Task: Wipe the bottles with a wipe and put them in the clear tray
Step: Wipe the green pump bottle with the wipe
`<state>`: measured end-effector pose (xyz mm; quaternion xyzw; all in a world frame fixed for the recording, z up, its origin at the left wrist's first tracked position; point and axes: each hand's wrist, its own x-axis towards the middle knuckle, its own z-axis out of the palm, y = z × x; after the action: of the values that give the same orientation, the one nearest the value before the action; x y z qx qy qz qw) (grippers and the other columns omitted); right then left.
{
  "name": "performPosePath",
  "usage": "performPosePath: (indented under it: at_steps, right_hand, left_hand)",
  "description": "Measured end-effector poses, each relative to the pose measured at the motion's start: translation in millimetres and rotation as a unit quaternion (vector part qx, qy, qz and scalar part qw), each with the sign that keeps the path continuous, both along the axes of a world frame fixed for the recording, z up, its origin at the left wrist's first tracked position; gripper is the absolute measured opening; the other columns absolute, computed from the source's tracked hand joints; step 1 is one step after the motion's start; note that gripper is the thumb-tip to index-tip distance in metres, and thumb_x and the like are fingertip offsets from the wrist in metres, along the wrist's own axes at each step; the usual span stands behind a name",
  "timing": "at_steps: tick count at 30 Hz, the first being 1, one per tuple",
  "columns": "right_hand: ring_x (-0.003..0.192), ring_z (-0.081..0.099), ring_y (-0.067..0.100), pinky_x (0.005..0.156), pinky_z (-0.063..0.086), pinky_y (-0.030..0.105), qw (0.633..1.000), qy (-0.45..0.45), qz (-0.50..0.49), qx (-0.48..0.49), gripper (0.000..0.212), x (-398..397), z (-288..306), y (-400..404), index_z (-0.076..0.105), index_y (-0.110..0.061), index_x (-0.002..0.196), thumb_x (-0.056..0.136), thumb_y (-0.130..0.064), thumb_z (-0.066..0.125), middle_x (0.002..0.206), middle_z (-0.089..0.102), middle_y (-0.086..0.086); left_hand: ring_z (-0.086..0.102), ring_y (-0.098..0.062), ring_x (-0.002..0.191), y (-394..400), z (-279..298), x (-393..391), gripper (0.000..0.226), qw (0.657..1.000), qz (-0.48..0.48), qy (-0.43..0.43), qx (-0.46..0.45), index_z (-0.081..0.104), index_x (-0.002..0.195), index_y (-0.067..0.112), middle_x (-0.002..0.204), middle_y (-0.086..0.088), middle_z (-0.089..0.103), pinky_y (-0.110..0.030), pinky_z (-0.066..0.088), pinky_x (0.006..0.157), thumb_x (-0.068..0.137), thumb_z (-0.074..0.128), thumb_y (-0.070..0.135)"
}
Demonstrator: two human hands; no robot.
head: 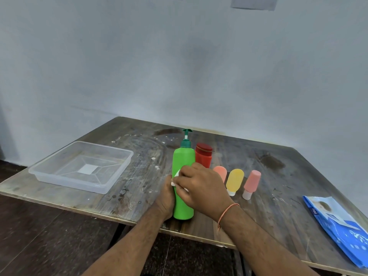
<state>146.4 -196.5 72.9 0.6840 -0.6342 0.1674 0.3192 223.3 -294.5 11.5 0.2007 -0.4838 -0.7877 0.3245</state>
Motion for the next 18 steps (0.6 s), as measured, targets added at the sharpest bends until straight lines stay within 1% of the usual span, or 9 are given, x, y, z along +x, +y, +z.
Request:
performPosePath:
  at_steps: [2, 4, 6, 8, 10, 12, 14, 15, 18]
  right_hand:
    - [0.081, 0.056, 0.021, 0.059, 0.048, 0.037, 0.999, -0.005, -0.018, -0.048, 0.013, 0.9, 5.3, -5.4, 0.079, -0.027, 0.103, 0.098, -0.032, 0.068, 0.094, 0.064, -0.006]
    - [0.083, 0.057, 0.021, 0.06, 0.048, 0.036, 0.997, -0.014, -0.029, -0.075, 0.014, 0.2, 9.3, -8.2, 0.079, -0.027, 0.108, 0.098, -0.03, 0.069, 0.098, 0.065, -0.006]
    - [0.084, 0.057, 0.021, 0.062, 0.049, 0.036, 0.998, -0.018, -0.012, -0.057, 0.014, -1.6, 9.4, -7.8, 0.08, -0.026, 0.107, 0.097, -0.029, 0.07, 0.098, 0.065, -0.006]
    - [0.082, 0.057, 0.019, 0.06, 0.049, 0.037, 0.999, -0.019, 0.025, -0.008, 0.014, -4.9, 7.5, -4.9, 0.08, -0.026, 0.099, 0.096, -0.032, 0.068, 0.093, 0.063, -0.007]
    - [0.081, 0.058, 0.018, 0.058, 0.049, 0.038, 0.999, -0.012, 0.041, 0.022, 0.016, -8.2, 7.1, -2.9, 0.08, -0.028, 0.094, 0.096, -0.036, 0.067, 0.09, 0.063, -0.009]
    - [0.08, 0.058, 0.018, 0.058, 0.048, 0.036, 0.999, -0.005, 0.037, 0.007, 0.016, -9.9, 9.3, -3.3, 0.081, -0.029, 0.095, 0.097, -0.038, 0.068, 0.088, 0.064, -0.01]
    - [0.081, 0.058, 0.018, 0.061, 0.047, 0.035, 0.999, -0.005, 0.02, -0.038, 0.015, -10.0, 11.9, -6.6, 0.082, -0.028, 0.098, 0.098, -0.037, 0.069, 0.089, 0.064, -0.009]
    - [0.081, 0.057, 0.019, 0.062, 0.047, 0.036, 0.998, -0.01, 0.007, -0.066, 0.015, -9.6, 13.0, -8.8, 0.081, -0.028, 0.1, 0.099, -0.035, 0.069, 0.09, 0.065, -0.008]
    - [0.082, 0.059, 0.022, 0.066, 0.051, 0.038, 0.987, -0.054, -0.032, -0.149, 0.016, -8.3, 17.8, -14.6, 0.081, -0.025, 0.108, 0.103, -0.031, 0.067, 0.094, 0.066, -0.005]
  left_hand:
    - [0.073, -0.022, 0.093, -1.6, -4.2, -2.8, 0.045, 1.0, 0.01, 0.013, 0.01, 0.065, 0.119, 0.005, 0.096, -0.013, 0.077, -0.037, 0.062, 0.082, 0.114, 0.027, 0.028]
    - [0.075, -0.021, 0.09, -1.0, -2.8, -0.7, 0.045, 0.999, 0.016, 0.016, 0.026, 0.065, 0.122, 0.005, 0.098, -0.013, 0.078, -0.036, 0.063, 0.076, 0.113, 0.028, 0.028]
    - [0.074, -0.019, 0.091, 0.1, -2.9, -0.7, 0.041, 1.0, 0.014, 0.016, 0.003, 0.066, 0.116, 0.006, 0.098, -0.015, 0.076, -0.033, 0.062, 0.078, 0.114, 0.029, 0.025]
    - [0.071, -0.006, 0.089, 1.4, -1.3, -2.1, 0.036, 0.999, 0.017, 0.027, -0.011, 0.061, 0.103, 0.007, 0.095, -0.013, 0.066, -0.021, 0.058, 0.08, 0.113, 0.026, 0.008]
    - [0.069, 0.0, 0.077, 3.6, -1.0, -4.3, 0.039, 0.999, 0.029, 0.03, -0.019, 0.057, 0.094, 0.008, 0.085, -0.007, 0.062, -0.015, 0.055, 0.072, 0.111, 0.024, -0.001]
    - [0.071, -0.01, 0.08, 1.3, -2.9, -5.9, 0.039, 0.999, 0.034, 0.026, -0.013, 0.061, 0.097, 0.006, 0.081, -0.007, 0.07, -0.025, 0.058, 0.073, 0.113, 0.026, 0.009]
    - [0.073, -0.02, 0.085, -1.3, -3.0, -5.6, 0.045, 0.999, 0.025, 0.031, 0.01, 0.068, 0.102, 0.007, 0.088, -0.011, 0.075, -0.038, 0.059, 0.08, 0.113, 0.028, 0.022]
    - [0.073, -0.024, 0.085, -2.8, -3.4, -5.4, 0.051, 0.999, 0.017, 0.029, 0.024, 0.073, 0.1, 0.007, 0.09, -0.016, 0.075, -0.042, 0.059, 0.08, 0.113, 0.028, 0.027]
    - [0.07, -0.03, 0.073, -2.4, -6.6, -6.0, 0.069, 1.0, -0.014, 0.015, 0.006, 0.082, 0.08, 0.01, 0.084, -0.025, 0.071, -0.041, 0.055, 0.071, 0.11, 0.023, 0.032]
